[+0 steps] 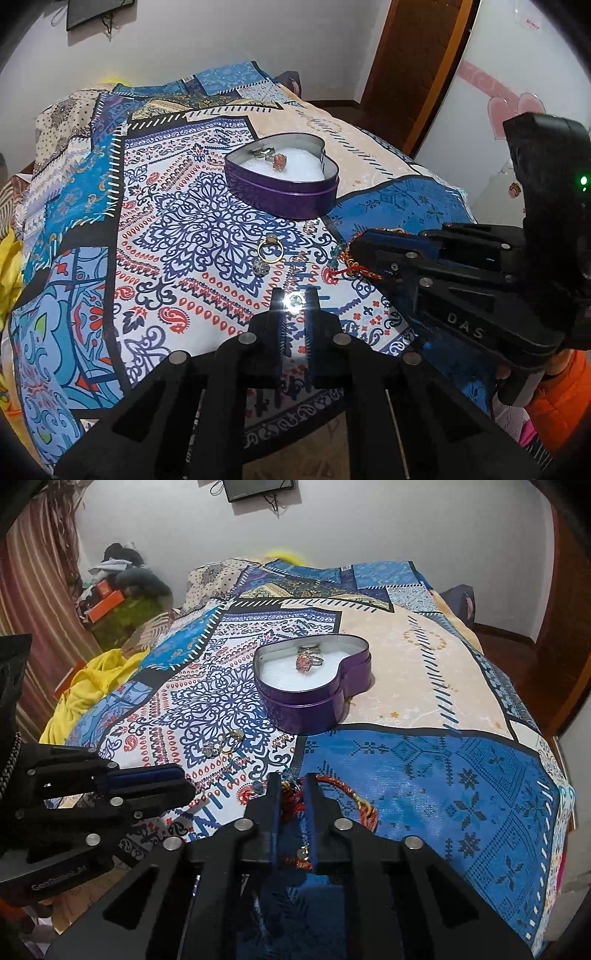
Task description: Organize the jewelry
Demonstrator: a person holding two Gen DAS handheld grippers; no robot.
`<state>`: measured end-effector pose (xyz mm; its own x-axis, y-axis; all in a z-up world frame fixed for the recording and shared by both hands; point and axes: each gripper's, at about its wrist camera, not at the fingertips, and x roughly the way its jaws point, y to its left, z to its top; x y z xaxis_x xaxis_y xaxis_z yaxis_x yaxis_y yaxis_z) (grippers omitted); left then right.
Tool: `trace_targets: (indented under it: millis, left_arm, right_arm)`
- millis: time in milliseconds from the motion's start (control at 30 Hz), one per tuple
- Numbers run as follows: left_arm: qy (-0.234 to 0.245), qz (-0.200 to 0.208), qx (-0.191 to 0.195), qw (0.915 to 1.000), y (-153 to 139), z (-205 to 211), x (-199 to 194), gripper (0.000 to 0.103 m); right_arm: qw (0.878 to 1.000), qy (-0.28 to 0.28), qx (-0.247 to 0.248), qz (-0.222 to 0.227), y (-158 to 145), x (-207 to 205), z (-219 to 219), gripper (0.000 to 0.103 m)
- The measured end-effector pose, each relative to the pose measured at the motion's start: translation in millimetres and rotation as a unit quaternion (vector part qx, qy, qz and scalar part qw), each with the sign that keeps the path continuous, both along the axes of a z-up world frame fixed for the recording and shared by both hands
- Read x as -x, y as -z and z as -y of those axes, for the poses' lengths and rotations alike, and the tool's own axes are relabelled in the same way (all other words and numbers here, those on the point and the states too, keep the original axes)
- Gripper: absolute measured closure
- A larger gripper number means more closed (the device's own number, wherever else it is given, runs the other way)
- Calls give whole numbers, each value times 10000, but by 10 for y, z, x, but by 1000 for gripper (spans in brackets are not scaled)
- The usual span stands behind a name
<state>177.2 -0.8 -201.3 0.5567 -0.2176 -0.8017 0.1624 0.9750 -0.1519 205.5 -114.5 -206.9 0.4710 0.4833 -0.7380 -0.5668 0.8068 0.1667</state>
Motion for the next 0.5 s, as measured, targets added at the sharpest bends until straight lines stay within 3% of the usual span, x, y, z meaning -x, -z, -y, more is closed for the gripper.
trace_targets:
  millis: [500]
  left_arm:
    - [-130,387,7,9992,-294,-101,26,94]
  right_arm:
    - [9981,96,-182,581,-434,93,67,99]
